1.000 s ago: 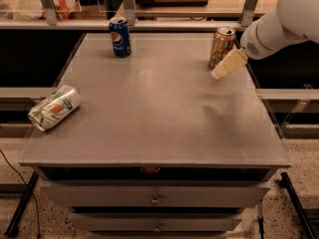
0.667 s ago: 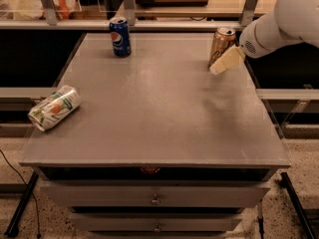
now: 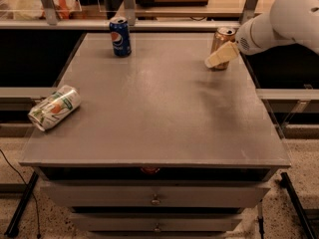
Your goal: Move orange can near pepsi can
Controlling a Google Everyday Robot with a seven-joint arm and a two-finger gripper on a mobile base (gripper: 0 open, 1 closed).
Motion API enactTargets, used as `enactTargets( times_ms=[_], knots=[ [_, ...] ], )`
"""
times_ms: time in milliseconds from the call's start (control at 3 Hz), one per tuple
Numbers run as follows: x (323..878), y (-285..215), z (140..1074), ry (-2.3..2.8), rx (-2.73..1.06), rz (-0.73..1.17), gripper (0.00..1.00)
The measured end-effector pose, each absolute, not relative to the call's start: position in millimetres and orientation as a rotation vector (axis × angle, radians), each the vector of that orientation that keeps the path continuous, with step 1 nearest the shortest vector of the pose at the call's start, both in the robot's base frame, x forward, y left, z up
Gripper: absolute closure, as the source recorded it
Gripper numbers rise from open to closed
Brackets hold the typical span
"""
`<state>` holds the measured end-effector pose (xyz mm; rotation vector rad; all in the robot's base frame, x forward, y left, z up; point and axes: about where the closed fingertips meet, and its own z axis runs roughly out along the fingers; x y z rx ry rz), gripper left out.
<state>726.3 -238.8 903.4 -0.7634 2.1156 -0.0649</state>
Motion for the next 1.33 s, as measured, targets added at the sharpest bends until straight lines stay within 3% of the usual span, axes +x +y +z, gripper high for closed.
enactTargets(
  times_ms=[333, 667, 1333],
  knots=[
    [740, -229, 903, 2.094, -0.755, -0.024, 0.00],
    [749, -222, 902, 2.078, -0.754, 0.004, 0.18],
    [755, -215, 902, 2.058, -0.765, 0.031, 0.65]
  ],
)
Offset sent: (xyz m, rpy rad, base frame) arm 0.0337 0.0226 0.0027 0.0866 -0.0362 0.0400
